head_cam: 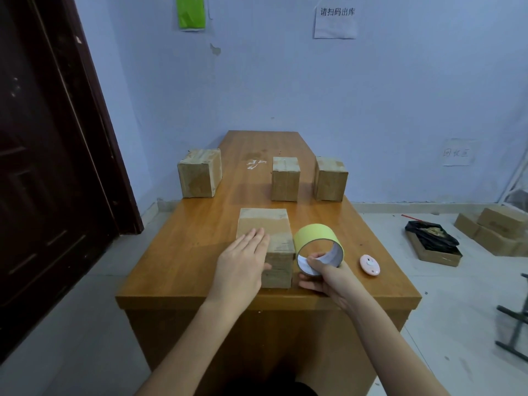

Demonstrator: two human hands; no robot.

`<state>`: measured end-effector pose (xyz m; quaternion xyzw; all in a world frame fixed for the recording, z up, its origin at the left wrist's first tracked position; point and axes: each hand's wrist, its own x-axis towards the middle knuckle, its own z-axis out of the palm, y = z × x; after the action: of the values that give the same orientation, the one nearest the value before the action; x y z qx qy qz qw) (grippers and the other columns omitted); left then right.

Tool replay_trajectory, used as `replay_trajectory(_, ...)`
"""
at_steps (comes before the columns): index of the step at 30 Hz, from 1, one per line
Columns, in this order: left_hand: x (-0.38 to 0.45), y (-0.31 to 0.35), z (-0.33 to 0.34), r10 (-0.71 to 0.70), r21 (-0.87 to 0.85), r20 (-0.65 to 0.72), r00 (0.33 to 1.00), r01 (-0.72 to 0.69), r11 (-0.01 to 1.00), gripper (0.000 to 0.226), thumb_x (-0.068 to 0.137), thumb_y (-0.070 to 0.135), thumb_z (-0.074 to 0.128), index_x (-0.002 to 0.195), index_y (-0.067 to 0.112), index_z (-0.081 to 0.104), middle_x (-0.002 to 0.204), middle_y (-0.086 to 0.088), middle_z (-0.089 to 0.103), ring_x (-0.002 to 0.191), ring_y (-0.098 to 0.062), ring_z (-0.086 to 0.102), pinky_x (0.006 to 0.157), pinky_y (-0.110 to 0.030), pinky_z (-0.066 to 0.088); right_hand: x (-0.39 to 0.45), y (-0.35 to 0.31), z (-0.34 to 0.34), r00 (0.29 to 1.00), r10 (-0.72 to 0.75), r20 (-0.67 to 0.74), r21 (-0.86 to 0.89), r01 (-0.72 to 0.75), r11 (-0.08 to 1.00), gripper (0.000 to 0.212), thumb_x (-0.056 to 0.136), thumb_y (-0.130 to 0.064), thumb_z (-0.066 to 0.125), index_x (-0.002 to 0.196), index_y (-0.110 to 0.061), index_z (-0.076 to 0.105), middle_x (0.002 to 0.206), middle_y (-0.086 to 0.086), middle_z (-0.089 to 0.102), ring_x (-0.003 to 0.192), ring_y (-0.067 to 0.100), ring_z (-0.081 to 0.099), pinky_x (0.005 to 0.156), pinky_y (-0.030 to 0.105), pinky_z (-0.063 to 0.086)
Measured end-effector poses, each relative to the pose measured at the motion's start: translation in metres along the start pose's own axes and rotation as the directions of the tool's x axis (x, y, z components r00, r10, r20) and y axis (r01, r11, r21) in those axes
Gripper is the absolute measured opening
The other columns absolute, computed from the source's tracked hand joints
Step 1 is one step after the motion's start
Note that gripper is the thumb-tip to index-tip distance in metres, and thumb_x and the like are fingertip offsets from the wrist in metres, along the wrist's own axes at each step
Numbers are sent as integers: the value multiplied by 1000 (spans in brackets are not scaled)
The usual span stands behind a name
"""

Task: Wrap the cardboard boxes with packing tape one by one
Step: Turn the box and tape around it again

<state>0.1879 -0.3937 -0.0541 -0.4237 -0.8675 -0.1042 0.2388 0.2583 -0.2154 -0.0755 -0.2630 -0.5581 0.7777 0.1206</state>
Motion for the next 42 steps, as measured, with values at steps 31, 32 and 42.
replay_trajectory(31,8,-2,-24,-164,-177,-67,984,150,973,70,92,53,42,148,18,20,155,2,22,143,-10,13,114,-28,3,-13,-71,44,917,-316,242,-833,363,418,32,95,-42,47,118,-20,51,94,-3,61,83,16,59,60,28,52)
replay_trajectory(32,6,-4,-24,-167,-143,-69,984,156,977,72,91,56,41,148,17,21,154,1,24,143,-11,14,114,-28,4,-13,-71,47,899,-347,267,-840,393,373,30,93,-43,51,113,-19,54,92,-2,62,86,18,59,66,32,53)
replay_trajectory(42,-9,-19,-28,-210,112,-8,978,210,971,74,90,61,33,145,11,29,153,-5,24,144,-16,11,114,-36,-5,-18,-85,78,900,-271,340,-832,423,359,4,97,-13,45,98,-10,44,89,7,52,76,20,59,62,34,59)
